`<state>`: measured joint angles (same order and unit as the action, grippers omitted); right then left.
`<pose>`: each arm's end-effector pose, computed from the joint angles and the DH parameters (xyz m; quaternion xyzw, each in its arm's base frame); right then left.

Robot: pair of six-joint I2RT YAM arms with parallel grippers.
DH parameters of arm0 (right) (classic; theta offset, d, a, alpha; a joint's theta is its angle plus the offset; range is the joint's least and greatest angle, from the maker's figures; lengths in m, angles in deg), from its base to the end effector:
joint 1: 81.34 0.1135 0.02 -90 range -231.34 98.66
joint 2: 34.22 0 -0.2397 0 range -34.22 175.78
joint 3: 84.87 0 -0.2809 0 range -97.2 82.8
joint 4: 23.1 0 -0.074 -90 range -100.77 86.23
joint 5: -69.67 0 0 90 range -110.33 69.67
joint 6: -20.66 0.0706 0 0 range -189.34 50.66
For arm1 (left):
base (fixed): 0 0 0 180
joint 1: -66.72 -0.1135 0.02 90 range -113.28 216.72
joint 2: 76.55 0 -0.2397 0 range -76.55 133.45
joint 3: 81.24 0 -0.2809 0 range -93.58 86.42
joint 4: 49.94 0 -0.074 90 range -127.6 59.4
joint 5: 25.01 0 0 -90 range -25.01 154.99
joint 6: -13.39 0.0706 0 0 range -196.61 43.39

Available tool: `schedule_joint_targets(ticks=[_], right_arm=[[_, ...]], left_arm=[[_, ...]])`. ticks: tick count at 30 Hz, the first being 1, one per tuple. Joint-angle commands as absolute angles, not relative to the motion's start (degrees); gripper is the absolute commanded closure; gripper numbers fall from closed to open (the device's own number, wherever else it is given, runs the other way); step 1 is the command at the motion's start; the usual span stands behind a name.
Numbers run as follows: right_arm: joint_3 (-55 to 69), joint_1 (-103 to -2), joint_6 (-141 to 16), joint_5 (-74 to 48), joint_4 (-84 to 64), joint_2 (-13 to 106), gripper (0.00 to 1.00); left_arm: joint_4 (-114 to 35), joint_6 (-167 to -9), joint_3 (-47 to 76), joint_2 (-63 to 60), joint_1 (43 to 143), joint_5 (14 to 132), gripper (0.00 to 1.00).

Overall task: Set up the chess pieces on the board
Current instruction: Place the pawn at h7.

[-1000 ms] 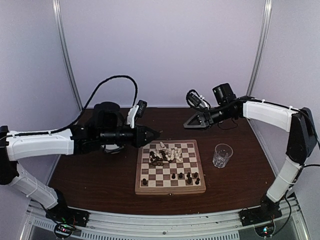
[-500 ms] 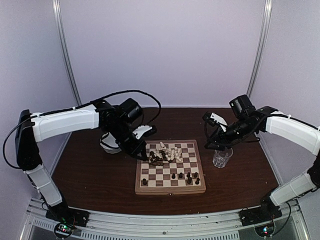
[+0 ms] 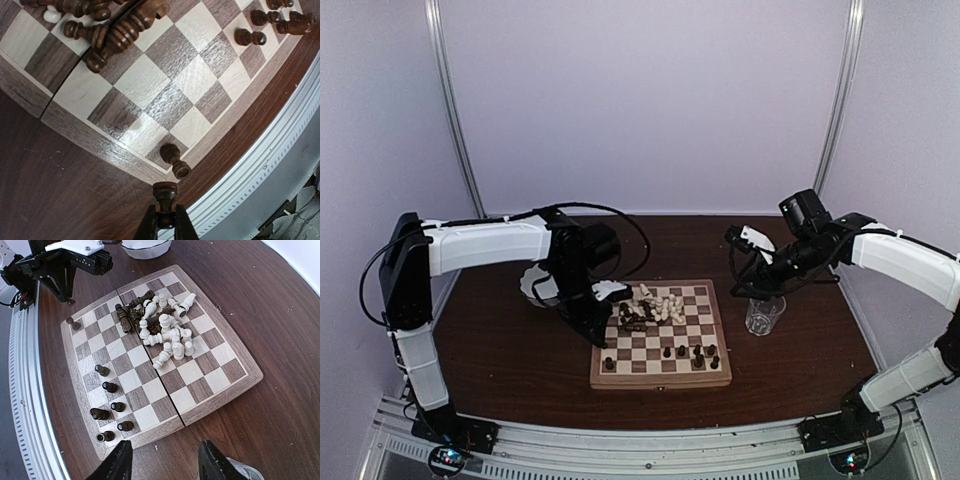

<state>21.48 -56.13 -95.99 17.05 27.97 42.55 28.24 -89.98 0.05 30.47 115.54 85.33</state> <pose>0.2728 0.1758 0.2260 -0.4828 0.7676 0.3012 0.2950 0.2296 -0.2997 0.1622 -0.3047 -0.9355 0.1667 0.0653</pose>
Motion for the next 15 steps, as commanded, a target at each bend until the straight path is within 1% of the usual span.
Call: schedule_joint_targets(ticks=[1,5,9,15], right_arm=[[22.41,-55.94,-96.93,16.07,27.03,40.94,0.53],[22.50,-55.94,-97.10,16.01,27.08,40.67,0.53],[22.72,-55.94,-97.28,15.88,27.05,40.36,0.53],[22.86,-55.94,-97.46,16.01,27.03,40.44,0.53]], left_arm=[[31.70,-89.14,-3.82,33.78,116.99,83.31,0.95],[32.34,-89.15,-6.26,36.55,117.81,82.67,0.96],[33.94,-89.19,-8.63,38.84,118.58,79.05,0.95],[34.20,-89.23,-10.10,40.79,119.39,77.75,0.96]])
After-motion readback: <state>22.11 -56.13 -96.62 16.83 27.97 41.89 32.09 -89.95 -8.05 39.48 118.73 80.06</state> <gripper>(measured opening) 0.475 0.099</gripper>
